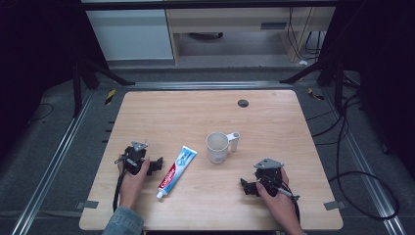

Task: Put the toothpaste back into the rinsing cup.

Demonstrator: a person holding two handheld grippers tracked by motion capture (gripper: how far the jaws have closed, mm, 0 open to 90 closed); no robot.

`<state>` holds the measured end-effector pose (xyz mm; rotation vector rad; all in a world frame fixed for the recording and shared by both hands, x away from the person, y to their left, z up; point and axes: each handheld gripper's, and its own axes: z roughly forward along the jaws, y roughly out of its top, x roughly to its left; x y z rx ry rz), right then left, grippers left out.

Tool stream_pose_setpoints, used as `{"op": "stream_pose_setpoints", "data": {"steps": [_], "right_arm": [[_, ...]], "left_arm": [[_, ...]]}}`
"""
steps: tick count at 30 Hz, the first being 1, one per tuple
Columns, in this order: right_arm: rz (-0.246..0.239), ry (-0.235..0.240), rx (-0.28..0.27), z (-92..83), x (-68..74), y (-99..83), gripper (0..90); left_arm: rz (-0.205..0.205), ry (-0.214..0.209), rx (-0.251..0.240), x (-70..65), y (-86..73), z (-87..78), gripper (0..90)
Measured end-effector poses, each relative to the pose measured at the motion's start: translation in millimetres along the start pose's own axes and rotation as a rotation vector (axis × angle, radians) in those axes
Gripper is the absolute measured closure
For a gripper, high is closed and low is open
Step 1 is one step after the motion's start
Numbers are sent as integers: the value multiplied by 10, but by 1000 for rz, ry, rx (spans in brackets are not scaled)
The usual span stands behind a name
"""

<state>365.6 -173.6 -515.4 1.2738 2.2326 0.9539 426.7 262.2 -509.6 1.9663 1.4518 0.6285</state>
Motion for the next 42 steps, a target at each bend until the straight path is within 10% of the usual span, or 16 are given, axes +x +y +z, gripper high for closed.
{"op": "stream_pose_setpoints", "data": {"steps": [14,29,42], "right_arm": [[1,2,0,-1,1,0,3],[17,9,6,-10,8,4,3],[8,4,2,-5,5,1,3]], "left_arm": [[-23,13,-81,39,81,-370,37],[90,-76,-117,-293,243,-729,38],[224,-115,-39,-609,335,-846,39]]}}
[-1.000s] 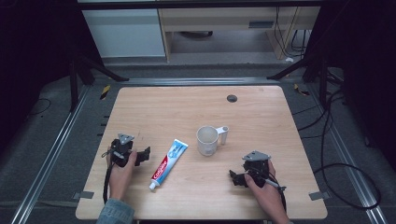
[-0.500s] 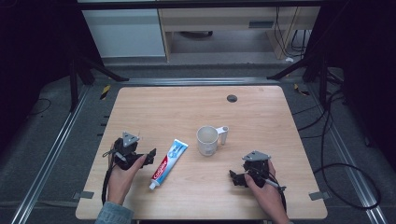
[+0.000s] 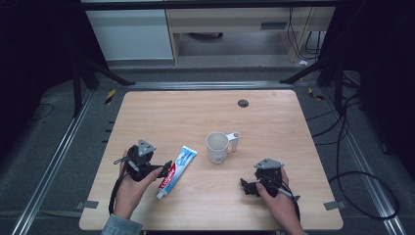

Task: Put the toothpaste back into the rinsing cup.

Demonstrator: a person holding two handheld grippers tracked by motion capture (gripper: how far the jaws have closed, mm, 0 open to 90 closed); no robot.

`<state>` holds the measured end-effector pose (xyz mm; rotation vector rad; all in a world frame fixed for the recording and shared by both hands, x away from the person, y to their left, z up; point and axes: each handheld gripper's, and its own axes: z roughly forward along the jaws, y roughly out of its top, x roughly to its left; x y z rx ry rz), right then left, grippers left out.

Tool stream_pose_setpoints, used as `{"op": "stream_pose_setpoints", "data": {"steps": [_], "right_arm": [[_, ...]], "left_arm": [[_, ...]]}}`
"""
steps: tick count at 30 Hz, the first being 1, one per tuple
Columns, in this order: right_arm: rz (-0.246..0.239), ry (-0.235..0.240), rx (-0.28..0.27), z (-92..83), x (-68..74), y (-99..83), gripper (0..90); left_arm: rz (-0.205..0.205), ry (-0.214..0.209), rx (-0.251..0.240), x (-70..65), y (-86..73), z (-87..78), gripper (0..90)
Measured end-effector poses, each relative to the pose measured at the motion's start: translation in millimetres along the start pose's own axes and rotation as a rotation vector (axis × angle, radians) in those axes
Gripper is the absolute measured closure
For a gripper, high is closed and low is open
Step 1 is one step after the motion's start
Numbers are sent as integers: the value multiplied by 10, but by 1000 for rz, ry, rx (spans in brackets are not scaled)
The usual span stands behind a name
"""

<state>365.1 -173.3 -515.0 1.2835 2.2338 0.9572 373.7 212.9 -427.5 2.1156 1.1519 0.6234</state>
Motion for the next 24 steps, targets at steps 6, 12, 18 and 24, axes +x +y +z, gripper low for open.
{"op": "stream_pose_setpoints", "data": {"steps": [6,12,18,24], "right_arm": [[9,7,4,-6,3,3,3],[8,7,4,-6,5,1,3],[-8,0,-2,1,-3,-5,4],[-7,0,-1,0,-2,-5,3]], "left_arm": [[36,-35,77,-161,20,108,45],[61,-57,176,-202,106,182,52],[85,-60,214,-190,209,199,46],[106,-85,239,-173,318,251,51]]}}
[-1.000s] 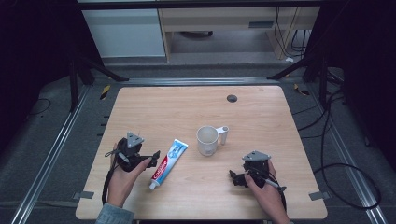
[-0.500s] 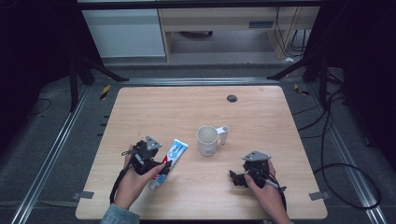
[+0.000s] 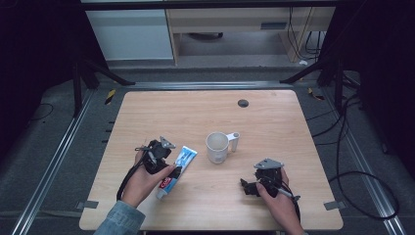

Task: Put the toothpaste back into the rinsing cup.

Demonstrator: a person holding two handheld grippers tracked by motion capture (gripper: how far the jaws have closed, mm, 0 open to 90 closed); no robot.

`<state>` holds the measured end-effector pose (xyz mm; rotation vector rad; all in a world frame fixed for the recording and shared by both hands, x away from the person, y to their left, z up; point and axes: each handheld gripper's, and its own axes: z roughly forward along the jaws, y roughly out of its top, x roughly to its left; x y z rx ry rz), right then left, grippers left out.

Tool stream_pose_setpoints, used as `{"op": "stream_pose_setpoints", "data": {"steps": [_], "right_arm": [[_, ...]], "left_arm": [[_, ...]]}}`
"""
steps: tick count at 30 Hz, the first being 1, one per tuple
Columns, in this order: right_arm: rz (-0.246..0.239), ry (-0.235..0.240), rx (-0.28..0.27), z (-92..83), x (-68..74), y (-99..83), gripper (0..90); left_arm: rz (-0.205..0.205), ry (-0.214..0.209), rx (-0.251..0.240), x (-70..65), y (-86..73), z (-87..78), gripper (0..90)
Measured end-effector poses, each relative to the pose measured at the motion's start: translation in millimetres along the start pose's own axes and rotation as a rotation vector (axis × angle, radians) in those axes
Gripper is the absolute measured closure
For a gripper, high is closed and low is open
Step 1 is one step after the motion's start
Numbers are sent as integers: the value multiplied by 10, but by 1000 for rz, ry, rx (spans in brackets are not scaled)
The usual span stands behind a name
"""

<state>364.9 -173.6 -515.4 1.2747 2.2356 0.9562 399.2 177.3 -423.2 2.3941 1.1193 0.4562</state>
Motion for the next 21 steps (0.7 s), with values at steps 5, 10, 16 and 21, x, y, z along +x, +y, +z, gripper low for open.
{"op": "stream_pose_setpoints", "data": {"steps": [5,10,16,21], "right_arm": [[-2,1,0,-2,-1,-3,4],[-2,3,0,-3,-1,-3,3],[15,14,6,-14,8,0,3],[15,14,6,-14,9,0,4]], "left_arm": [[29,-17,48,-38,67,64,46],[38,-24,101,-59,74,169,49],[47,-29,145,-57,120,245,63],[34,-24,166,-31,175,291,62]]}}
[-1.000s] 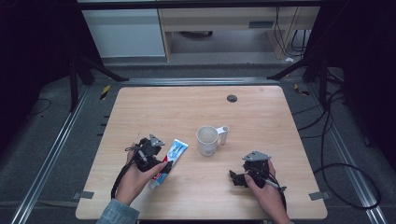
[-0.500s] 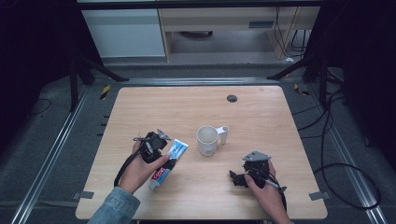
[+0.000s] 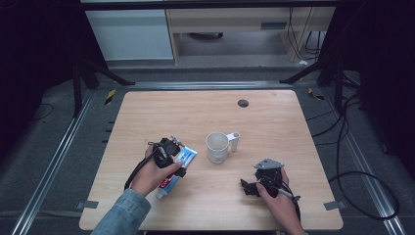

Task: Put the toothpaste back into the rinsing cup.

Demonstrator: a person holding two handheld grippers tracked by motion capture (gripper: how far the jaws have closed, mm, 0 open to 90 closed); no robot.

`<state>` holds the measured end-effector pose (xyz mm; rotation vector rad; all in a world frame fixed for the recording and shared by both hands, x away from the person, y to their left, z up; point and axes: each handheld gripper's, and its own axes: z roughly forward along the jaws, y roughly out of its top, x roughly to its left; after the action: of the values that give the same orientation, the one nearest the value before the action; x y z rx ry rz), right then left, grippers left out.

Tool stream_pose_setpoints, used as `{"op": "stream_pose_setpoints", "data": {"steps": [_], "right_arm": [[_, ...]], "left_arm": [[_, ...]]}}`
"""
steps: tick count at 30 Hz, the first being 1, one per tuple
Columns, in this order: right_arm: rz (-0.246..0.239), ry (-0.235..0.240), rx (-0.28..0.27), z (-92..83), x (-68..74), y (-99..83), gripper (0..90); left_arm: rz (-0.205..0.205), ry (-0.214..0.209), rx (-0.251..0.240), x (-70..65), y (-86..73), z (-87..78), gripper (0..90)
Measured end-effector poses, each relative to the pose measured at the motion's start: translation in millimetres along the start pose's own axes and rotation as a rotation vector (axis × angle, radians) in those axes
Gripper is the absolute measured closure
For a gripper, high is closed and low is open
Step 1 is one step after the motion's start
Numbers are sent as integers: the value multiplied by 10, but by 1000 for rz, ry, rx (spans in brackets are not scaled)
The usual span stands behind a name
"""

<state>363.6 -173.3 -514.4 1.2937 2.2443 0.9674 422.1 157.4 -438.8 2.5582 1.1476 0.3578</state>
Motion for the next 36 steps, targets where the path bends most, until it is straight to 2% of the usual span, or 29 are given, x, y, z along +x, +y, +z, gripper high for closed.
{"op": "stream_pose_setpoints", "data": {"steps": [6,13,16,24,30,36], "right_arm": [[1,1,0,0,0,0,3],[0,0,0,0,0,0,3],[1,1,0,0,1,0,3],[-1,0,-1,1,-1,0,4],[1,0,0,0,0,0,3],[1,0,0,-1,1,0,4]], "left_arm": [[24,-6,21,-1,73,40,71],[38,-11,63,-5,118,139,147],[47,-10,110,-7,125,246,170],[12,-28,151,40,147,412,225],[-41,-75,140,97,210,452,277],[-26,-82,145,86,257,446,389]]}}
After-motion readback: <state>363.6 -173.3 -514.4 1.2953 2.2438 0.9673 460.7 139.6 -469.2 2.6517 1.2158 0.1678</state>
